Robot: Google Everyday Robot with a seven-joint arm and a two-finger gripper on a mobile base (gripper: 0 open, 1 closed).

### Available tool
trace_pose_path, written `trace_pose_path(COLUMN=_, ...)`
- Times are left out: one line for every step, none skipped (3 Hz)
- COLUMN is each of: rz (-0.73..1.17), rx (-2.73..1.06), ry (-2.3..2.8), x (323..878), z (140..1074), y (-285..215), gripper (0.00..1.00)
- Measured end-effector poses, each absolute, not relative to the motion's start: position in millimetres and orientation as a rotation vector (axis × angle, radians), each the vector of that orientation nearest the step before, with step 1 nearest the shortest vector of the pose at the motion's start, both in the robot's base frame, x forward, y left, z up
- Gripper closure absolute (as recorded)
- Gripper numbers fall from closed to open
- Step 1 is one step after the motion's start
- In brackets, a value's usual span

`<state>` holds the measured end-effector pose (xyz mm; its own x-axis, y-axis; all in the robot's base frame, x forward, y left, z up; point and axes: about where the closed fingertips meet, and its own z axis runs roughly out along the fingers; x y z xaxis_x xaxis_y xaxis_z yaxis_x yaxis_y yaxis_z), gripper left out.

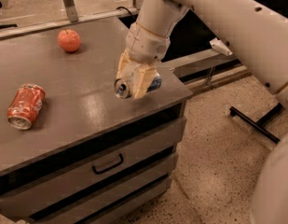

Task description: Place redbull can upright

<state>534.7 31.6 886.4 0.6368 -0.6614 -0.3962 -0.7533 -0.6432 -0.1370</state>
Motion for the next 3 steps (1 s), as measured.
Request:
trace_pose_path(rz=0.657, rx=-2.377, ry=1.159, x=554.5, z=914.7, y=39.1, gripper=1.00)
trace_pose_path(rz=0.832, rx=-2.156, ry=1.119, x=569.2, z=955.0, y=44.7, gripper=1.00)
trace_pose_path(rz=0.868, rx=-2.059, ry=1.054, x=572.0, z=985.1, y=57.8, gripper=1.00)
